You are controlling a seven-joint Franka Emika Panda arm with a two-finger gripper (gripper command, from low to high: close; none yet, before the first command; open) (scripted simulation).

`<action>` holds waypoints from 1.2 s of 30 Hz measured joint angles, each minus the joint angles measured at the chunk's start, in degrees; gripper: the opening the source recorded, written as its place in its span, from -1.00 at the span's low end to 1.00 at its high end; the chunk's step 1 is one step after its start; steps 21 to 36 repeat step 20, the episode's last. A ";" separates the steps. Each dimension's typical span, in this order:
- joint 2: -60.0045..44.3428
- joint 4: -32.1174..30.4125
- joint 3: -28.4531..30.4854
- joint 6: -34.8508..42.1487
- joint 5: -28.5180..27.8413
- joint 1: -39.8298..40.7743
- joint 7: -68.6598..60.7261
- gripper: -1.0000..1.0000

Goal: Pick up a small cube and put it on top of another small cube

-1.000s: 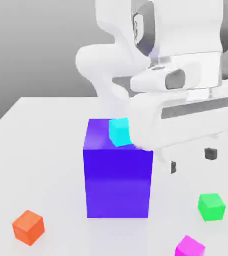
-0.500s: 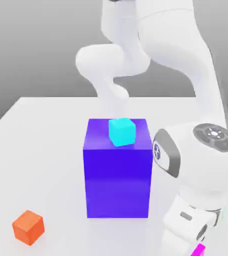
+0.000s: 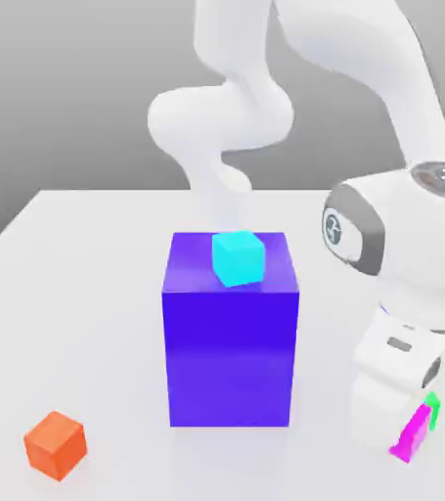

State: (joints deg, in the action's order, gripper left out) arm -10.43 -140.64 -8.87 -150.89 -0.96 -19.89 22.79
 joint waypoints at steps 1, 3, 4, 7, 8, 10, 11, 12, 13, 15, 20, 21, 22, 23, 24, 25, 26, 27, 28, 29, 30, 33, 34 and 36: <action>2.10 -1.91 -0.98 0.17 0.04 -1.03 1.13 -1.00; 5.26 -5.23 -2.66 -0.02 -0.41 -3.35 3.49 -1.00; 4.76 -5.88 -2.72 -1.15 -1.09 -3.88 4.42 -1.00; -0.11 -6.19 -1.53 -6.22 -3.95 -4.93 6.89 -1.00; -2.09 -6.12 -0.81 -8.09 -4.92 -5.48 7.62 -1.00; -3.17 -6.08 -0.44 -9.12 -5.47 -5.76 8.04 1.00; -3.17 -6.08 -0.45 -9.12 -5.47 -5.76 8.04 1.00; -3.17 -6.08 -0.45 -9.12 -5.47 -5.76 8.04 1.00; -3.17 -6.08 -0.45 -9.12 -5.47 -5.76 8.04 1.00; -3.72 -6.06 -0.25 -9.65 -5.74 -5.90 8.23 1.00; 4.15 -6.53 -1.68 -2.43 -1.71 -5.25 5.32 1.00; 4.15 -6.53 -1.68 -2.43 -1.71 -5.25 5.32 1.00; 4.15 -6.53 -1.68 -2.43 -1.71 -5.25 5.32 1.00; 4.15 -6.53 -1.68 -2.43 -1.71 -5.25 5.32 1.00; 4.15 -6.53 -1.68 -2.43 -1.71 -5.25 5.32 1.00; 4.15 -6.53 -1.68 -2.43 -1.71 -5.25 5.32 1.00; 4.15 -6.53 -1.68 -2.43 -1.71 -5.25 5.32 1.00; 4.15 -6.53 -1.68 -2.43 -1.71 -5.25 5.32 1.00; 4.15 -6.53 -1.68 -2.43 -1.71 -5.25 5.32 1.00; 4.15 -6.53 -1.68 -2.43 -1.71 -5.25 5.32 1.00; 4.15 -6.53 -1.68 -2.43 -1.71 -5.25 5.32 1.00; 4.15 -6.53 -1.68 -2.43 -1.71 -5.25 5.32 1.00; 4.15 -6.53 -1.68 -2.43 -1.71 -5.25 5.32 1.00; 4.15 -6.53 -1.68 -2.43 -1.71 -5.25 5.32 1.00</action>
